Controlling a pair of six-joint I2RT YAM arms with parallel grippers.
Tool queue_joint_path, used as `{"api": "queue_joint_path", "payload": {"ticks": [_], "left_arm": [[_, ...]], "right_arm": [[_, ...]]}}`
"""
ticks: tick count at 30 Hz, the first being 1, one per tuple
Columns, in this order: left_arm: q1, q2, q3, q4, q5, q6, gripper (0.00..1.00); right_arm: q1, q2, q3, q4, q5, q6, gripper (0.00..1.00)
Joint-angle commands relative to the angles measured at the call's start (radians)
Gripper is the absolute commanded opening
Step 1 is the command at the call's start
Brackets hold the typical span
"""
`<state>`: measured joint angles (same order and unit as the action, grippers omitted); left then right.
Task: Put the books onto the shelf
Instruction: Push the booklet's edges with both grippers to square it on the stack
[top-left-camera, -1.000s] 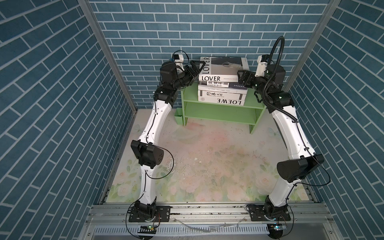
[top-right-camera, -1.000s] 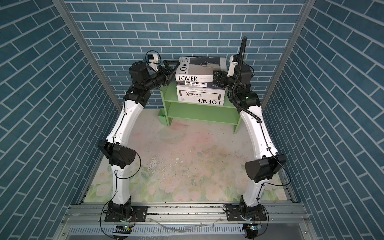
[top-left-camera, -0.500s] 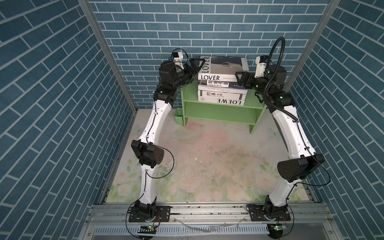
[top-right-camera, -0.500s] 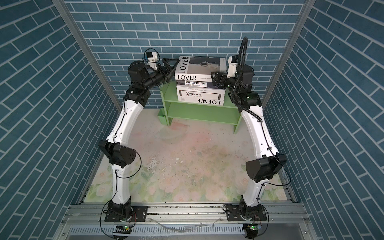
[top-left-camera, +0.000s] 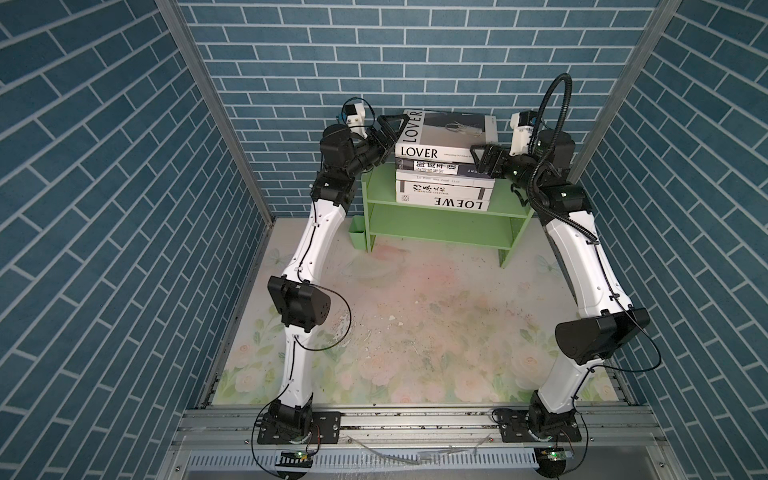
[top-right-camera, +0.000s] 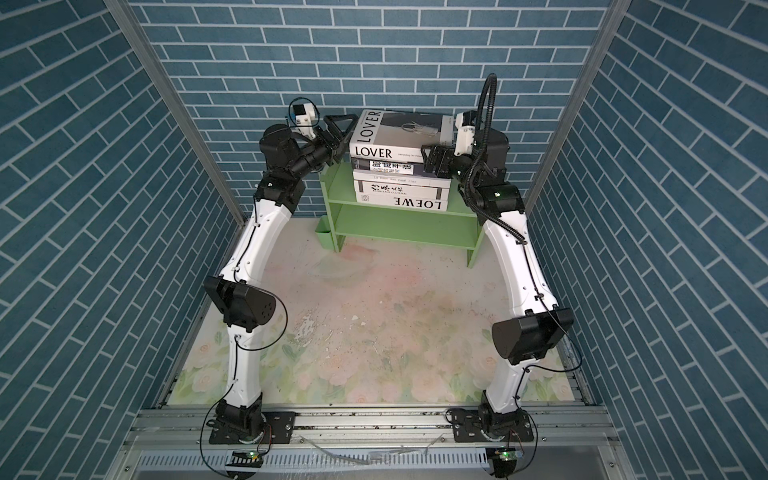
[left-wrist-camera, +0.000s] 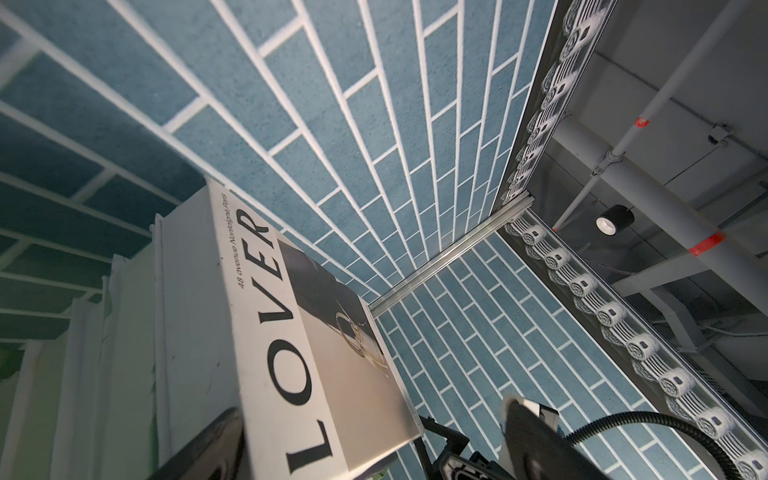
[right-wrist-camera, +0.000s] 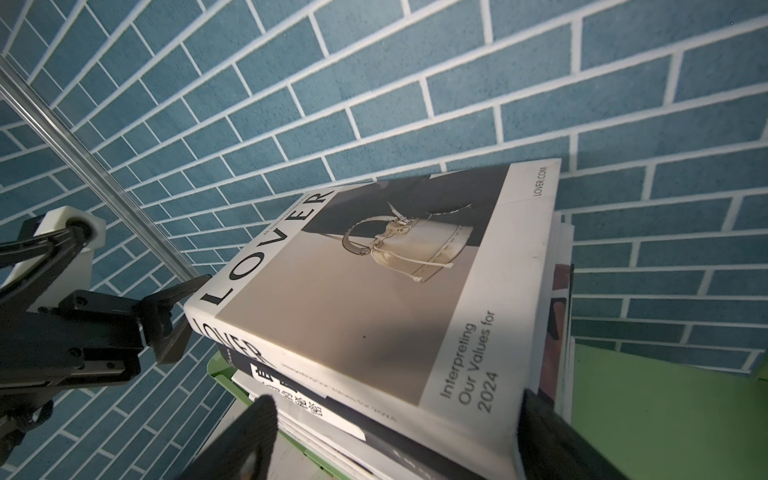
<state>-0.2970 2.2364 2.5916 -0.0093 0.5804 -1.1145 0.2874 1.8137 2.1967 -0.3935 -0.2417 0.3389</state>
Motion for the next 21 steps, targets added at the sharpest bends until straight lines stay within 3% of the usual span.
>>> {"api": "queue_joint_path", "payload": {"ticks": [1,10,21], "left_arm": [[-0.016,0.015,0.032,0.055,0.038,-0.02,1.0],[-0.009,0.004,0.01,0.055,0.022,-0.003,1.0],[0.052,-0.153,-0.162,0.131,0.025,0.002,1.0]], "right_arm": [[0.012,-0.013,0.0,0.004,-0.064,-0.028,0.89],[0.012,-0.028,-0.02,0.003,-0.023,-0.033,0.9],[0.004,-0.186,-0.151,0.053,0.188,-0.082,0.96]]}}
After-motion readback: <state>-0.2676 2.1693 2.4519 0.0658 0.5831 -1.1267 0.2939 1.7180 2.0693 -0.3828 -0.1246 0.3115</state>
